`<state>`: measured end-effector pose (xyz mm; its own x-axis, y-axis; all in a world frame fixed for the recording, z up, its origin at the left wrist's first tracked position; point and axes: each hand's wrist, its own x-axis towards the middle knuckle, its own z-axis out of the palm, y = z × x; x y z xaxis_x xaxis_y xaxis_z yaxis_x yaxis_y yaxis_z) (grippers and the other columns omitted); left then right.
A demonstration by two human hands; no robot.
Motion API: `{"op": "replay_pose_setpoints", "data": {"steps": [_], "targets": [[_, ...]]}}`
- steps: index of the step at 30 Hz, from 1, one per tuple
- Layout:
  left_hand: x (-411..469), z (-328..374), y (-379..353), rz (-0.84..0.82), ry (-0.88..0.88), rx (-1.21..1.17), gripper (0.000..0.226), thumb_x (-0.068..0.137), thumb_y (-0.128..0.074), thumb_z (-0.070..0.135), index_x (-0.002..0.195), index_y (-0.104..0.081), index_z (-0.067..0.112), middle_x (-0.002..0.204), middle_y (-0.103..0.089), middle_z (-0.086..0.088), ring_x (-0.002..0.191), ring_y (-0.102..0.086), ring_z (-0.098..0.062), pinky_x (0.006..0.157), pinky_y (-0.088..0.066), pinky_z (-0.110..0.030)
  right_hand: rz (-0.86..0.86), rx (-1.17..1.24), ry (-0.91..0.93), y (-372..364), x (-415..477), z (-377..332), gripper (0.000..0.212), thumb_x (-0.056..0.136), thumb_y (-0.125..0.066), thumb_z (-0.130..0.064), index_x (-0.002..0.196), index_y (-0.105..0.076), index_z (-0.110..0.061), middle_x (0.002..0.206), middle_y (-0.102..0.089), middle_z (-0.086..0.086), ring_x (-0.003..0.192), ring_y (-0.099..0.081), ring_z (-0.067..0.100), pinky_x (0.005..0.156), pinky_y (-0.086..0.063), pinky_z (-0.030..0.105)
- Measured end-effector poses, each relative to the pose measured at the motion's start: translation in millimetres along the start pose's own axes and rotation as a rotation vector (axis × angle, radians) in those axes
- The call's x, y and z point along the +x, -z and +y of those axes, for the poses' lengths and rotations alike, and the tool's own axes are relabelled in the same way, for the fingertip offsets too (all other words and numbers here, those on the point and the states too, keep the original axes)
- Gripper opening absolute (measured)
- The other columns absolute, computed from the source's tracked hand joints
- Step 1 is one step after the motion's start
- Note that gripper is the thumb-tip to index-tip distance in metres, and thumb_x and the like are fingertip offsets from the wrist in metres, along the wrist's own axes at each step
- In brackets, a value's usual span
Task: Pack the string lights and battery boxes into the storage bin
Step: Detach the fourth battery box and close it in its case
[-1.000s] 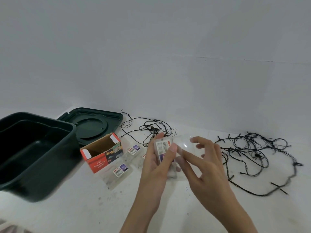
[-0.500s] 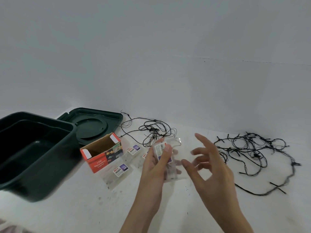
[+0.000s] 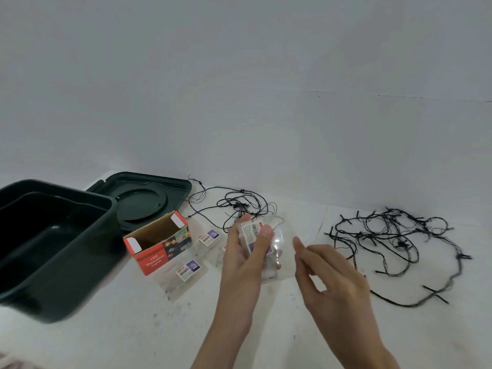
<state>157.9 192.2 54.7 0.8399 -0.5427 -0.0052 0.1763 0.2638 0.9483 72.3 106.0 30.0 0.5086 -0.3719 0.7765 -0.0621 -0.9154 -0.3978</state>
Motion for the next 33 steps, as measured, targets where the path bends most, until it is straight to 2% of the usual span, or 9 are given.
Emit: {"op": "replay_pose_setpoints", "data": {"steps": [3, 5, 9, 12, 16, 21, 24, 29, 33], "targets": [[-1, -1, -2, 0.019, -0.017, 0.007, 0.038, 0.081, -0.061, 0.032, 0.117, -0.053, 0.025, 0.096, -0.069, -0.006, 0.068, -0.065, -0.009, 0.06, -0.056, -0.023, -0.036, -0.024, 0.002, 1, 2, 1, 0.024, 0.089, -0.052, -0.015, 0.091, -0.073, -0.002, 0.07, -0.058, 0.003, 0.057, -0.052, 0.016, 0.055, -0.043, 0.021], [-1, -2, -2, 0.031, -0.031, 0.031, 0.035, 0.084, -0.061, 0.028, 0.118, -0.052, 0.025, 0.091, -0.069, -0.001, 0.07, -0.066, -0.009, 0.066, -0.058, -0.027, -0.068, -0.031, 0.01, 3, 2, 2, 0.025, 0.089, -0.052, -0.016, 0.094, -0.073, -0.003, 0.071, -0.058, 0.002, 0.058, -0.052, 0.015, 0.056, -0.042, 0.021], [0, -5, -2, 0.048, -0.042, 0.102, 0.037, 0.082, -0.06, 0.036, 0.117, -0.05, 0.034, 0.091, -0.069, 0.007, 0.077, -0.068, -0.01, 0.079, -0.057, -0.034, -0.156, -0.014, 0.043, 8, 3, 3, 0.026, 0.09, -0.052, -0.017, 0.101, -0.07, -0.003, 0.077, -0.056, 0.001, 0.064, -0.052, 0.012, 0.058, -0.043, 0.021], [0, -5, -3, 0.049, -0.041, 0.099, 0.037, 0.084, -0.06, 0.032, 0.119, -0.049, 0.032, 0.096, -0.069, 0.006, 0.076, -0.067, -0.009, 0.075, -0.058, -0.031, -0.168, -0.018, 0.032, 9, 4, 5, 0.026, 0.091, -0.05, -0.017, 0.095, -0.07, -0.002, 0.076, -0.055, 0.001, 0.063, -0.05, 0.012, 0.057, -0.042, 0.02], [-2, -5, -9, 0.028, -0.048, 0.091, 0.034, 0.082, -0.061, 0.033, 0.114, -0.05, 0.034, 0.085, -0.069, 0.011, 0.073, -0.067, -0.01, 0.072, -0.057, -0.03, -0.085, -0.016, -0.058, 6, 1, 11, 0.023, 0.088, -0.056, -0.014, 0.097, -0.072, -0.002, 0.073, -0.056, 0.003, 0.06, -0.045, 0.012, 0.053, -0.036, 0.017], [-1, -6, -12, 0.039, -0.058, 0.092, 0.036, 0.081, -0.061, 0.034, 0.115, -0.049, 0.032, 0.085, -0.068, 0.009, 0.073, -0.066, -0.011, 0.068, -0.057, -0.025, -0.093, -0.05, 0.006, 9, -1, 13, 0.029, 0.09, -0.05, -0.016, 0.103, -0.07, 0.001, 0.076, -0.057, 0.004, 0.063, -0.048, 0.011, 0.057, -0.041, 0.019], [0, -8, -12, 0.05, -0.056, 0.111, 0.038, 0.081, -0.063, 0.033, 0.117, -0.049, 0.032, 0.089, -0.068, 0.005, 0.077, -0.067, -0.014, 0.073, -0.057, -0.027, -0.086, -0.059, 0.048, 11, -2, 11, 0.028, 0.089, -0.051, -0.014, 0.102, -0.071, 0.001, 0.078, -0.058, 0.006, 0.066, -0.049, 0.012, 0.059, -0.042, 0.019], [2, -9, -11, 0.029, -0.047, 0.131, 0.038, 0.082, -0.063, 0.034, 0.117, -0.049, 0.035, 0.094, -0.068, 0.004, 0.078, -0.068, -0.012, 0.074, -0.057, -0.028, -0.167, -0.014, 0.066, 15, -2, 12, 0.029, 0.089, -0.051, -0.016, 0.109, -0.069, -0.004, 0.089, -0.057, 0.002, 0.071, -0.053, 0.012, 0.062, -0.043, 0.019], [2, -9, -7, 0.026, -0.032, 0.106, 0.038, 0.083, -0.062, 0.034, 0.119, -0.05, 0.033, 0.091, -0.068, 0.009, 0.078, -0.068, -0.012, 0.078, -0.057, -0.033, -0.211, 0.157, -0.005, 18, 1, 11, 0.031, 0.088, -0.049, -0.017, 0.11, -0.068, -0.008, 0.109, -0.055, -0.01, 0.085, -0.053, 0.004, 0.077, -0.042, 0.01]]}}
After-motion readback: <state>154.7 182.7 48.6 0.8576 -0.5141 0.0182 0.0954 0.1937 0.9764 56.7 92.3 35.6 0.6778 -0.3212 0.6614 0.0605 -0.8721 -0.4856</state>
